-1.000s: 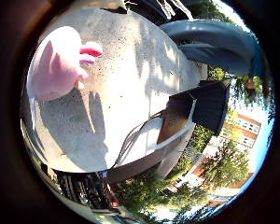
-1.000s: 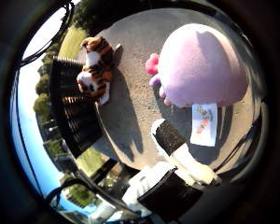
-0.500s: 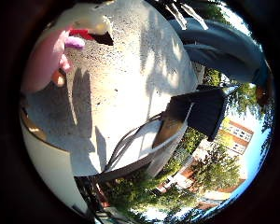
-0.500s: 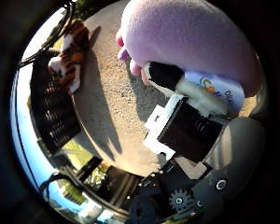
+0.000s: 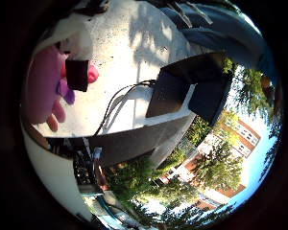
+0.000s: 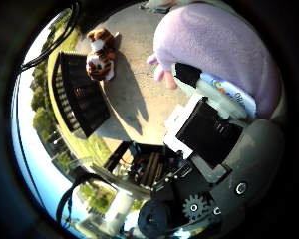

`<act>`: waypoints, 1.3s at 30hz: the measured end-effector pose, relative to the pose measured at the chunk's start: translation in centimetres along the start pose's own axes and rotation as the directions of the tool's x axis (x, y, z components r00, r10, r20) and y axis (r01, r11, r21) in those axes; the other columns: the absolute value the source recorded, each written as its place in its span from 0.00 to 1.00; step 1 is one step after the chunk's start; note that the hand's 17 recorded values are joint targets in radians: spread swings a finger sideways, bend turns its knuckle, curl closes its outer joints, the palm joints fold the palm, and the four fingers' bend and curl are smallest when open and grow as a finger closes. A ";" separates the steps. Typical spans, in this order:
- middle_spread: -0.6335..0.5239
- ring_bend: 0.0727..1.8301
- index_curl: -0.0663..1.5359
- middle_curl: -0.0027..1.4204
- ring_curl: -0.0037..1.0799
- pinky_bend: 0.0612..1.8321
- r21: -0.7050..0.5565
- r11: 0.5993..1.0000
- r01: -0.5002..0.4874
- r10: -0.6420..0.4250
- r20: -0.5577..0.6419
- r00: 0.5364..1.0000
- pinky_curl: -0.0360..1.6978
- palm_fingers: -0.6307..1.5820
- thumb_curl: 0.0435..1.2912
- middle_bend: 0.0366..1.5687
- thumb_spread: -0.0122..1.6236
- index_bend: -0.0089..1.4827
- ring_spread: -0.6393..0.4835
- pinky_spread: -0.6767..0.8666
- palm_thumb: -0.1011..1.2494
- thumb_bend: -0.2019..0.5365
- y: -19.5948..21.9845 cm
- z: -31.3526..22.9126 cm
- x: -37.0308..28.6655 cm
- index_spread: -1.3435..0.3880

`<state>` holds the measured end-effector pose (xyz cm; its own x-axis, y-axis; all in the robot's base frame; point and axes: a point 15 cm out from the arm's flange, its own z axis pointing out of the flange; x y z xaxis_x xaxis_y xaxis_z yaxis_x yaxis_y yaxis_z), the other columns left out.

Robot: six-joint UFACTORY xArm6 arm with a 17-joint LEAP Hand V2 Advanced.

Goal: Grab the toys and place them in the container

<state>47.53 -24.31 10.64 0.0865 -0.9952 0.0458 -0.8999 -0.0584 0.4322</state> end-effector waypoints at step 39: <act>0.54 0.44 0.54 0.43 0.47 0.54 0.146 0.910 0.388 -0.397 0.031 0.917 0.45 0.17 0.43 0.27 0.74 0.24 0.74 0.66 0.64 0.23 -6.6 -5.0 -43.4 0.41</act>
<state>51.83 19.68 10.35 0.4230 -0.8923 -0.1577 -0.8477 -0.4512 0.2792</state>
